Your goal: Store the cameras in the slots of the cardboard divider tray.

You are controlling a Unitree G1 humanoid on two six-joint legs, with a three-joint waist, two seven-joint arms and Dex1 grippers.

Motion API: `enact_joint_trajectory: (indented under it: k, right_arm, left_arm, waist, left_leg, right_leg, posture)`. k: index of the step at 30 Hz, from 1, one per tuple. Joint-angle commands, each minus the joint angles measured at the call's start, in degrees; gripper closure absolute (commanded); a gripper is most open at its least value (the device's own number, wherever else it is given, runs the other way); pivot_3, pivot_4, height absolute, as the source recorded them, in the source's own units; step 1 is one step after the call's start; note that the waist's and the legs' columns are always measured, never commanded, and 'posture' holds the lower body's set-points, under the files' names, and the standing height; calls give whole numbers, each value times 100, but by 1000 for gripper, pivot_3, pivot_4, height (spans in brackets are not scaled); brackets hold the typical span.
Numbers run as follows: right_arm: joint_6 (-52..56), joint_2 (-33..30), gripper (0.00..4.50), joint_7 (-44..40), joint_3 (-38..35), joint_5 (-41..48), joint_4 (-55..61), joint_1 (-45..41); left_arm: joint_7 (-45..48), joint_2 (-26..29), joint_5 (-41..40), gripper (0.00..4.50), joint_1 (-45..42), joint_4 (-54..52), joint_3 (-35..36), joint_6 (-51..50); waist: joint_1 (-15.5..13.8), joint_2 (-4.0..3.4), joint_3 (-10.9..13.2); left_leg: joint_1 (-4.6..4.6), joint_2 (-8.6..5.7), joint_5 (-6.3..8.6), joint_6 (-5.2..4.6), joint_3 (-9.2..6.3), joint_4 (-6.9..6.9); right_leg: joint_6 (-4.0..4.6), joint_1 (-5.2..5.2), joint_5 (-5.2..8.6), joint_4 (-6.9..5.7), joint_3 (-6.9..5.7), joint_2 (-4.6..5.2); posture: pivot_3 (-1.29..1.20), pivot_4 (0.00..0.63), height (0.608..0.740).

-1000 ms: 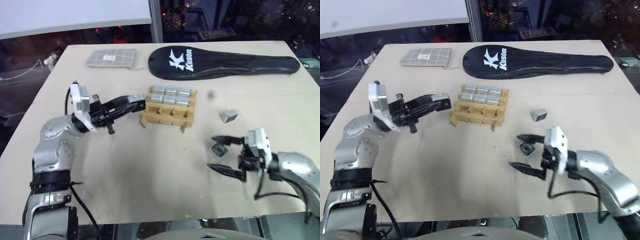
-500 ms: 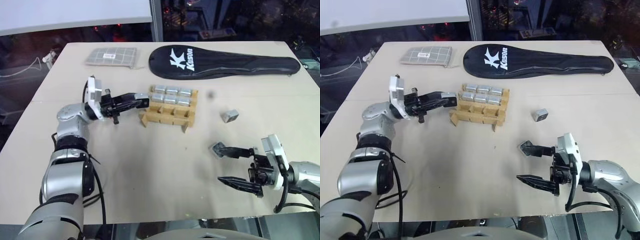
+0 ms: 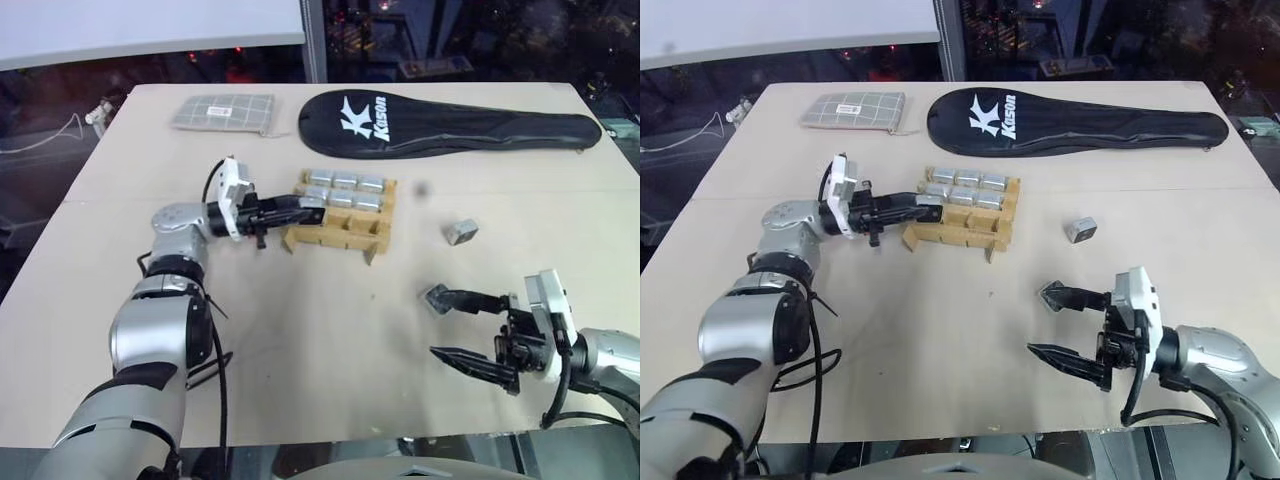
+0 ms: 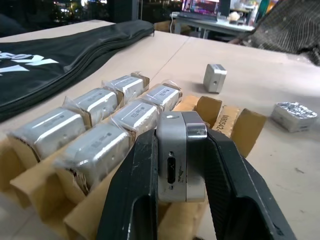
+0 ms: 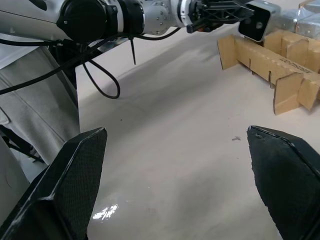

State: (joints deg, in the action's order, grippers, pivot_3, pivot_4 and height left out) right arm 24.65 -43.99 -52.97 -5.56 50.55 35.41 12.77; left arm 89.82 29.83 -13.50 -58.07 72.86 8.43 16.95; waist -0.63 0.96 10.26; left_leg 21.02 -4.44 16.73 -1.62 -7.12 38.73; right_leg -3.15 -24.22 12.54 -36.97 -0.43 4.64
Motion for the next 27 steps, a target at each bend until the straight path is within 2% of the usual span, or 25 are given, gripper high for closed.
enact_joint_trajectory:
  k: [1, 10, 17, 22, 27]
  right_arm:
    - [-19, 48, 60, 48, -184, 19, 250, 39]
    - [-33, 187, 60, 61, -57, -110, 114, -147]
    - [-15, 377, 60, 79, 62, -214, 80, -312]
    - [-131, 525, 60, 189, -88, -282, 171, -165]
    - [-615, 765, 60, 405, -376, -743, 114, 69]
  left_arm:
    - [6, 101, 131, 3812, -231, -14, 42, 129]
    - [268, 466, 1152, 3812, -954, -64, -1034, 372]
    - [268, 399, 1391, 3812, -1525, 49, -1913, -82]
    - [225, 358, 1837, 3812, -1804, 142, -2121, 118]
    - [210, 405, 2207, 3812, -2087, 232, -2173, 135]
  waist:
    - [-1, 0, 0]
    - [0, 6, 4]
    - [8, 7, 4]
    - [34, 7, 4]
    - [41, 7, 4]
  left_leg:
    - [0, 0, 0, 0, 0, 3]
    - [14, -2, 2, -3, -3, 35]
    - [19, -5, 14, -26, -2, 49]
    - [18, -6, 13, -22, -1, 49]
    - [19, -18, 13, -24, 0, 50]
  right_leg:
    - [0, 0, 0, -2, 0, 0]
    - [-7, 1, -4, -8, 1, -6]
    - [-13, 1, -7, -12, 4, -8]
    - [-14, 1, -7, -14, 6, -8]
    - [-16, 1, -8, -16, 8, -7]
  posture:
    - [0, 150, 740]
    - [0, 150, 740]
    - [0, 150, 740]
    - [0, 150, 740]
    - [0, 150, 740]
